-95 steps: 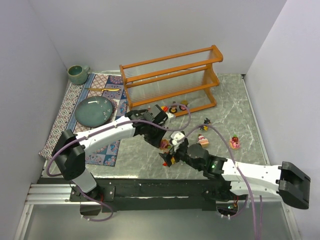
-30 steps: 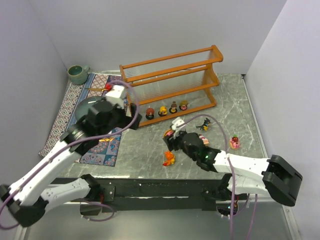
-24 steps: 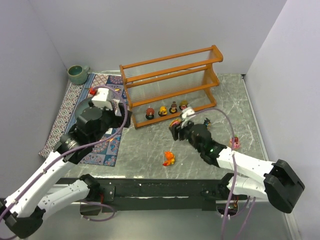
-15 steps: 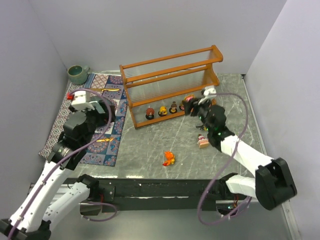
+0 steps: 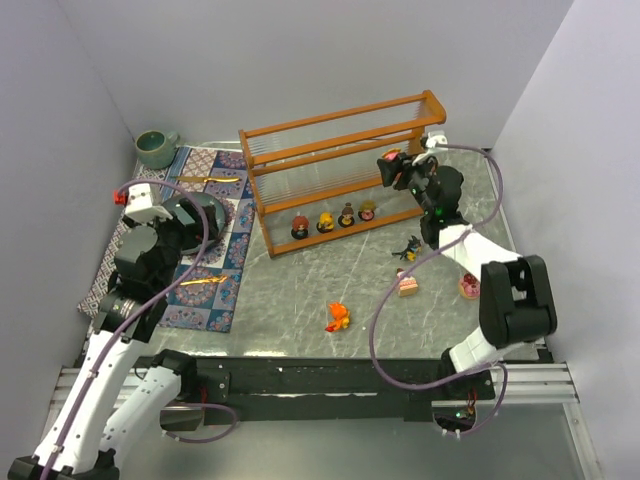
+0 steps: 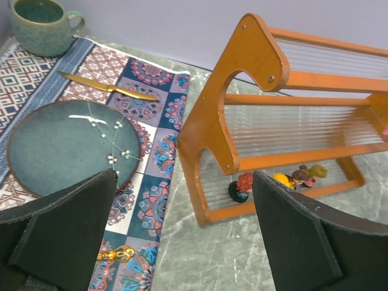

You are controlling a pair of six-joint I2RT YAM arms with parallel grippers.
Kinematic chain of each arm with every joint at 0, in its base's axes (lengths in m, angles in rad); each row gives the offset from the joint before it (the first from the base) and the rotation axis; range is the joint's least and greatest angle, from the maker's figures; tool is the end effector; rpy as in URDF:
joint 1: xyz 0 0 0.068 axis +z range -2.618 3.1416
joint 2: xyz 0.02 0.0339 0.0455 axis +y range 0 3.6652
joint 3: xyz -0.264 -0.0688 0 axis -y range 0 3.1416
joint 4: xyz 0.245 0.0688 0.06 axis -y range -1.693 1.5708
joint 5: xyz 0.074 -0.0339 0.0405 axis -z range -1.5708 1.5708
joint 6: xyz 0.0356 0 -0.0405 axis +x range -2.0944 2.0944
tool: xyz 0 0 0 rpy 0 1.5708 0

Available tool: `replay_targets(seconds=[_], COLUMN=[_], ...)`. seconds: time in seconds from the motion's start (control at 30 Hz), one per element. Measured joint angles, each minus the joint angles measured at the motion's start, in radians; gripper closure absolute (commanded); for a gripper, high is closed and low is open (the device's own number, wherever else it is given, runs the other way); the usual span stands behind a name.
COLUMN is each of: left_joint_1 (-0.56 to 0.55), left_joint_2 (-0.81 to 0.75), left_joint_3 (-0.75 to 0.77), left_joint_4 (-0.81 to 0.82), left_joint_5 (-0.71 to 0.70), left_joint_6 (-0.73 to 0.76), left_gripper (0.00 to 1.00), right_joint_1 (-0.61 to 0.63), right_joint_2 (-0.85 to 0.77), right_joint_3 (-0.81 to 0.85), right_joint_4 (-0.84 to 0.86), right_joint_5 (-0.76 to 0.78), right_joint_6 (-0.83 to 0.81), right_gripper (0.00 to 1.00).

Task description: Place and organize the plastic toys onto the shelf

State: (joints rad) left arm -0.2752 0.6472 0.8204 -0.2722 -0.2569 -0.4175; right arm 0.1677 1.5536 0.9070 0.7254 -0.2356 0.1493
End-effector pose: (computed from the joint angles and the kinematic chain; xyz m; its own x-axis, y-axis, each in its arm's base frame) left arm 0.1452 -0.0316 0.3633 -0.0949 -0.3807 -0.9198 -0.0207 0.9245 -0.3805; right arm 0.3491 0.0675 0.2863 0.0185 0.1498 -0.9885 -0.3989 0.9077 0.1301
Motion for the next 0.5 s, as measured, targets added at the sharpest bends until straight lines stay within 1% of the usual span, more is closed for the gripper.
replay_targets(seconds=[0.27, 0.5], left_joint_1=[0.018, 0.019], left_joint_2=[0.055, 0.086], left_joint_3=[-0.002, -0.003], left_joint_4=[0.021, 0.021], left_joint_5=[0.055, 0.088], left_joint_6=[-0.013, -0.014], left_gripper=[0.01, 0.01], right_joint_1=[-0.043, -0.056], right_joint_2=[0.155, 0.211], right_joint_3=[0.101, 0.169], right_joint_4=[0.009, -0.017], right_joint_5=[-0.048, -0.082], right_joint_6=[0.005, -0.002], right_gripper=[0.95, 0.95])
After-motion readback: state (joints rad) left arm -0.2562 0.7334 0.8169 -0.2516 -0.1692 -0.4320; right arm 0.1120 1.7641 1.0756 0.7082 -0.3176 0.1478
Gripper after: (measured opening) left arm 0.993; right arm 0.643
